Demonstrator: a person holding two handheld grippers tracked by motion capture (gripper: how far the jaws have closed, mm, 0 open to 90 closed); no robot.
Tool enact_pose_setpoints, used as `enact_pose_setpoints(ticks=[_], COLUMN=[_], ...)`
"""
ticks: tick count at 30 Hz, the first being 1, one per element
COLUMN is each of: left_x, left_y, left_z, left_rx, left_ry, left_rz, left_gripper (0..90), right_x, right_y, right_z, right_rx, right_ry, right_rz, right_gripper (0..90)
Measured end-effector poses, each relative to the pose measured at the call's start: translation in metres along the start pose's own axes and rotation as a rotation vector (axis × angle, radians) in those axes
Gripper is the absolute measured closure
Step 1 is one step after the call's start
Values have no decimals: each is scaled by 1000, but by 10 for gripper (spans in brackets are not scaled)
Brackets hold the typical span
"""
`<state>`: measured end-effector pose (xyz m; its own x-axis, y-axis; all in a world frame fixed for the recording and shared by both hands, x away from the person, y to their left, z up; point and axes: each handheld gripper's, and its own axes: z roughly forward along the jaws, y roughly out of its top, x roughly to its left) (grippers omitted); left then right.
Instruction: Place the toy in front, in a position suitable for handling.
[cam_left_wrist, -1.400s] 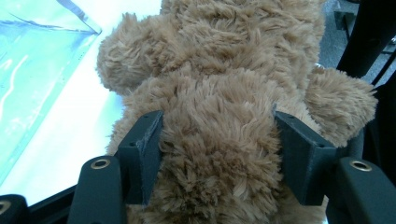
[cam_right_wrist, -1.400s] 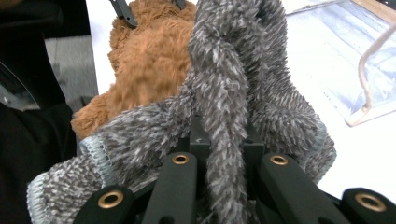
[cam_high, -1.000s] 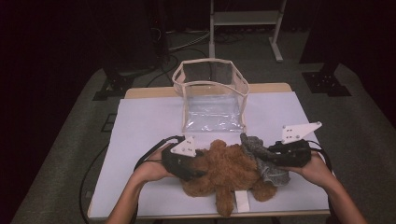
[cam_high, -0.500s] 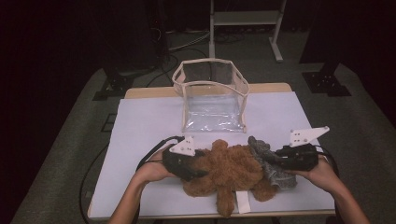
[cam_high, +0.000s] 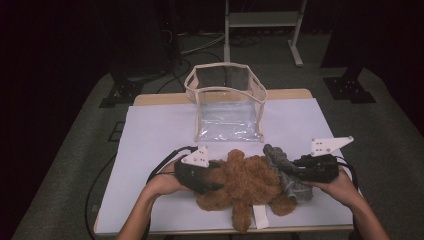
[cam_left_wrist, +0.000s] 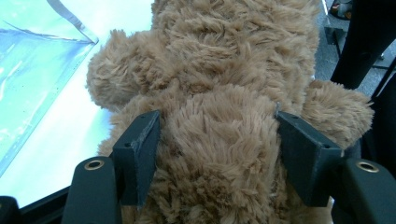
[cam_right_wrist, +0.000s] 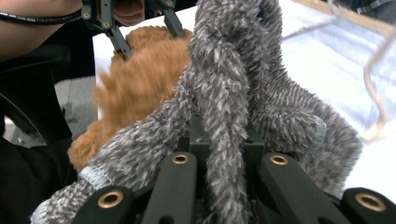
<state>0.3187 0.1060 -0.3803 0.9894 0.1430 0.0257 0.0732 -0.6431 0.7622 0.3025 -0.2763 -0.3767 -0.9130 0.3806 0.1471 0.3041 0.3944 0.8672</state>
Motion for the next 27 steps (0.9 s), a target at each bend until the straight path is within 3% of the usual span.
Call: enact_pose_setpoints(ticks=[5, 7, 11, 15, 17, 23, 27], left_x=[0, -1, -2, -3, -3, -6, -8], left_y=[-1, -1, 0, -2, -3, -7, -2], left_z=[-2, -2, -2, -4, -5, -1, 1], left_rx=[4, 8, 21, 13, 2, -35, -11], left_ry=[1, -3, -14, -18, -15, -30, -33], left_rz=[-1, 5, 22, 11, 10, 10, 33], left_gripper=[337, 338, 345, 344, 342, 337, 337], right_x=[-2, -4, -5, -5, -5, -8, -7], right_y=[-29, -31, -13, 6, 7, -14, 6], right_z=[-2, -1, -1, 1, 2, 3, -2], right_rx=[35, 50, 35, 13, 3, 33, 5], right_ry=[-12, -16, -33, -31, -25, -13, -26], right_rz=[51, 57, 17, -20, -16, 37, 10], right_gripper=[800, 800, 800, 801, 802, 802, 801])
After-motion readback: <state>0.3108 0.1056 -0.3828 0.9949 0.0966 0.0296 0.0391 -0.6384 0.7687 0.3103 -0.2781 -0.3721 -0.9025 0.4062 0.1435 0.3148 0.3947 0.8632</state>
